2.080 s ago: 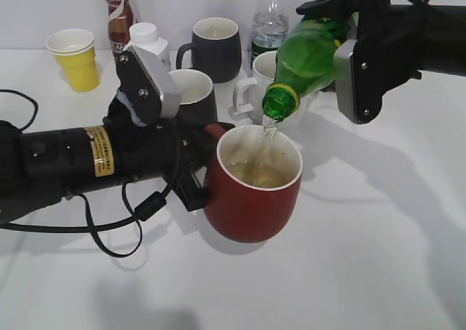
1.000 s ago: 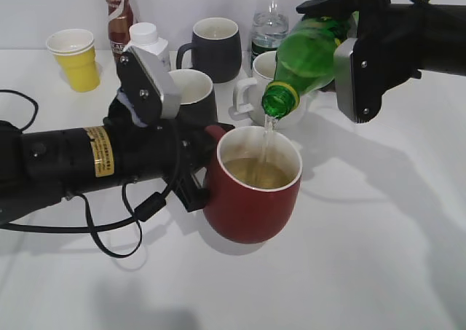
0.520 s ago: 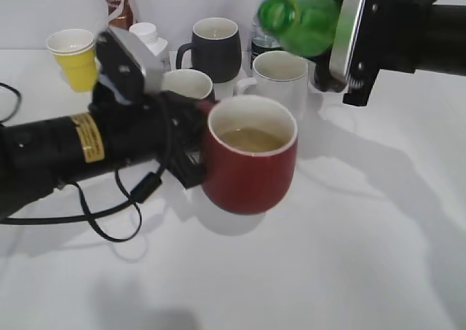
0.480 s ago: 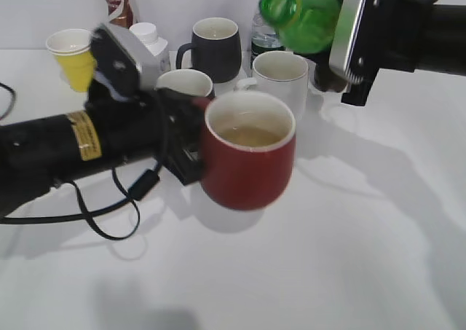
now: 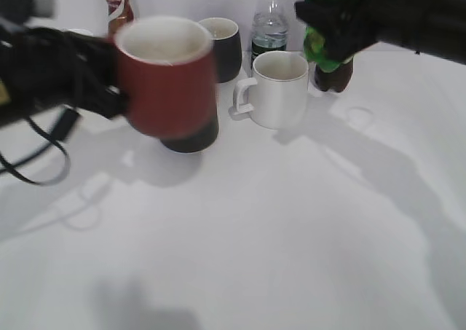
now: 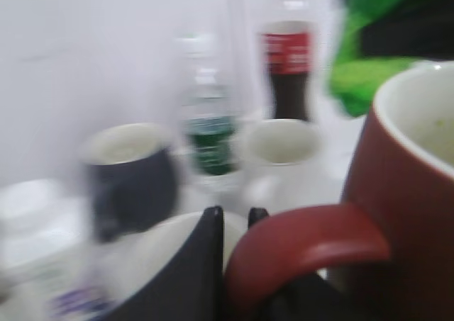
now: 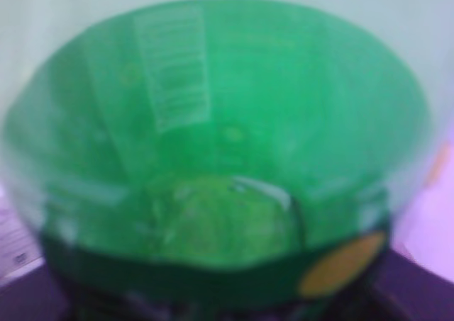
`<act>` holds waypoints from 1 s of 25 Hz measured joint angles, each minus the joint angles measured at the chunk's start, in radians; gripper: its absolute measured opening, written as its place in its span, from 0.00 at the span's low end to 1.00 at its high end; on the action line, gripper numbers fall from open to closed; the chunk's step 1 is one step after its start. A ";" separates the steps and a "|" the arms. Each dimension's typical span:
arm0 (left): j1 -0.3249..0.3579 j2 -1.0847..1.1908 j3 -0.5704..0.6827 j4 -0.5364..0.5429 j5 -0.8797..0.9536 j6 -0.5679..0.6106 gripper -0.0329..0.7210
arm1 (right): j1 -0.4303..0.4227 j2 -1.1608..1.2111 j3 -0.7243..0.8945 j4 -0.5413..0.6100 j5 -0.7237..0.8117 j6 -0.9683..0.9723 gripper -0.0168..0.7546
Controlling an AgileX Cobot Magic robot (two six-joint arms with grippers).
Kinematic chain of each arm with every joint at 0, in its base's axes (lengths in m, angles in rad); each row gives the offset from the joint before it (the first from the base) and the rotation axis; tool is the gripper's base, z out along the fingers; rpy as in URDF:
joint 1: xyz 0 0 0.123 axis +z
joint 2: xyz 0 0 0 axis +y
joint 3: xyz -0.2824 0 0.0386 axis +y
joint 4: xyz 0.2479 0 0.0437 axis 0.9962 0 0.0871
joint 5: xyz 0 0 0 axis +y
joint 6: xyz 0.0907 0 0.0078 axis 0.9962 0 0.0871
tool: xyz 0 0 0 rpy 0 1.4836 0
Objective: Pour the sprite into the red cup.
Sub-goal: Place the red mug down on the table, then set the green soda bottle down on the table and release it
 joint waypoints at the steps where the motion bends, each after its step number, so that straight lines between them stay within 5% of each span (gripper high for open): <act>1: 0.028 -0.020 0.000 -0.001 0.016 0.000 0.14 | 0.000 0.000 -0.003 0.046 0.000 0.001 0.59; 15: 0.382 -0.025 0.000 -0.047 0.069 0.001 0.14 | -0.034 0.022 -0.069 0.477 0.185 -0.004 0.59; 25: 0.414 0.245 0.000 -0.098 -0.170 0.013 0.14 | -0.157 0.075 -0.048 0.527 0.226 -0.005 0.59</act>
